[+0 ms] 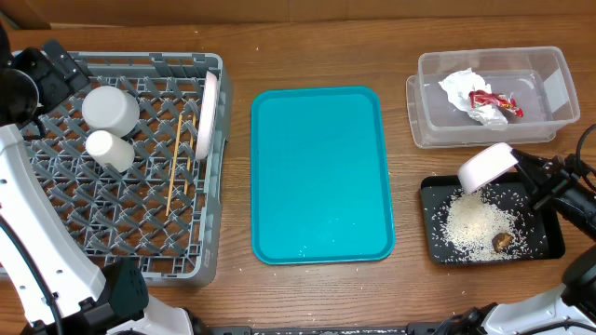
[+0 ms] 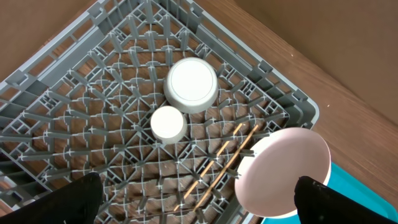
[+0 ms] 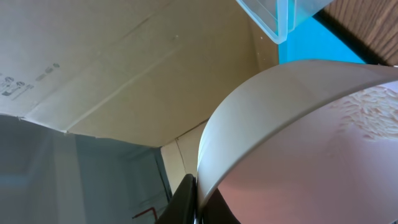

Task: Sort waste into correct bins and load items into the dishwasher
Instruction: 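Hold the tipped bowl over the black tray with the right gripper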

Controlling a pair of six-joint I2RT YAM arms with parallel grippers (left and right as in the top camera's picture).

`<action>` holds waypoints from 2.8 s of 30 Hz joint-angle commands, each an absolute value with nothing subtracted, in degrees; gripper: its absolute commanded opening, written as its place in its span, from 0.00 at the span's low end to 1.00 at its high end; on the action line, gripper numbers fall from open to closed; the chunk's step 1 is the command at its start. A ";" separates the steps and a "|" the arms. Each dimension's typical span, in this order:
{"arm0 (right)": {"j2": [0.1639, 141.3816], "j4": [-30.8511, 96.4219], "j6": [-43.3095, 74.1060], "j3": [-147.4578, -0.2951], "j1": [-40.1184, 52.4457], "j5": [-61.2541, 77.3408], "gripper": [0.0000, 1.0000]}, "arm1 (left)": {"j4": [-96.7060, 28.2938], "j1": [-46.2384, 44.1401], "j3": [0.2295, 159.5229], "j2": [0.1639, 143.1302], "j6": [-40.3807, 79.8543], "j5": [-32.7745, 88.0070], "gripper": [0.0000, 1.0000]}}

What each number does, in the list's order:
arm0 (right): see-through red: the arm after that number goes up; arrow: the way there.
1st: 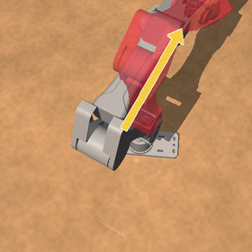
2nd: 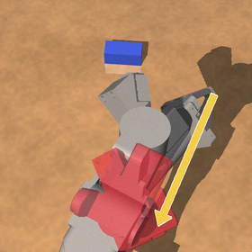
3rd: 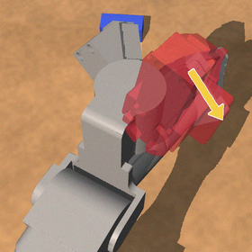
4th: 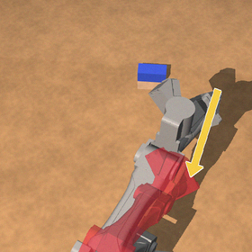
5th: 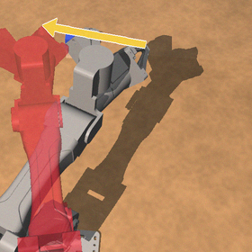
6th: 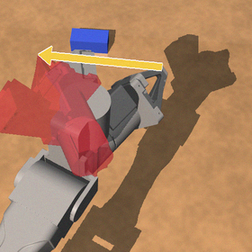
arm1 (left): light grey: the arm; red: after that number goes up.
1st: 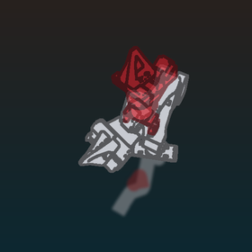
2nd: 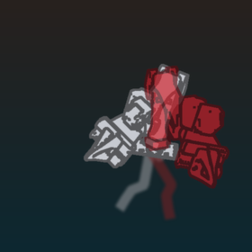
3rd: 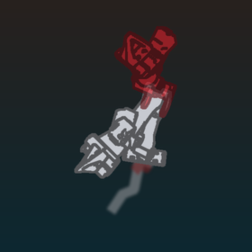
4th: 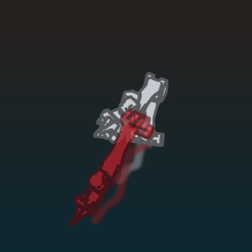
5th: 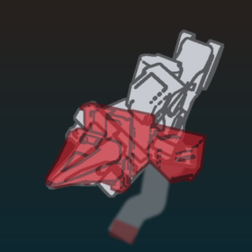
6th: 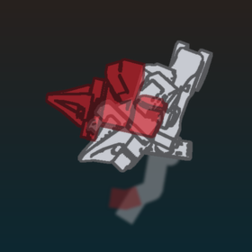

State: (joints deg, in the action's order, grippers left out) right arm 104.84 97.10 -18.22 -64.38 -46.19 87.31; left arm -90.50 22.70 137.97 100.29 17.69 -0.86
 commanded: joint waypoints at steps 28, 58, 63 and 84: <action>98.15 95.20 -12.78 -63.22 -50.46 84.27 0.03 | -90.37 22.85 137.84 100.12 18.24 -0.40 1.00; 97.80 94.54 -12.75 -63.44 -50.46 89.95 0.04 | -90.37 22.85 137.84 100.12 18.24 -0.40 1.00; 97.78 96.36 -15.22 -63.44 -50.24 89.95 0.03 | -90.37 22.85 137.84 100.12 18.24 -0.40 1.00; 97.89 86.41 -12.23 -63.44 -50.57 86.43 0.04 | -90.37 22.85 137.84 100.12 18.24 -0.40 1.00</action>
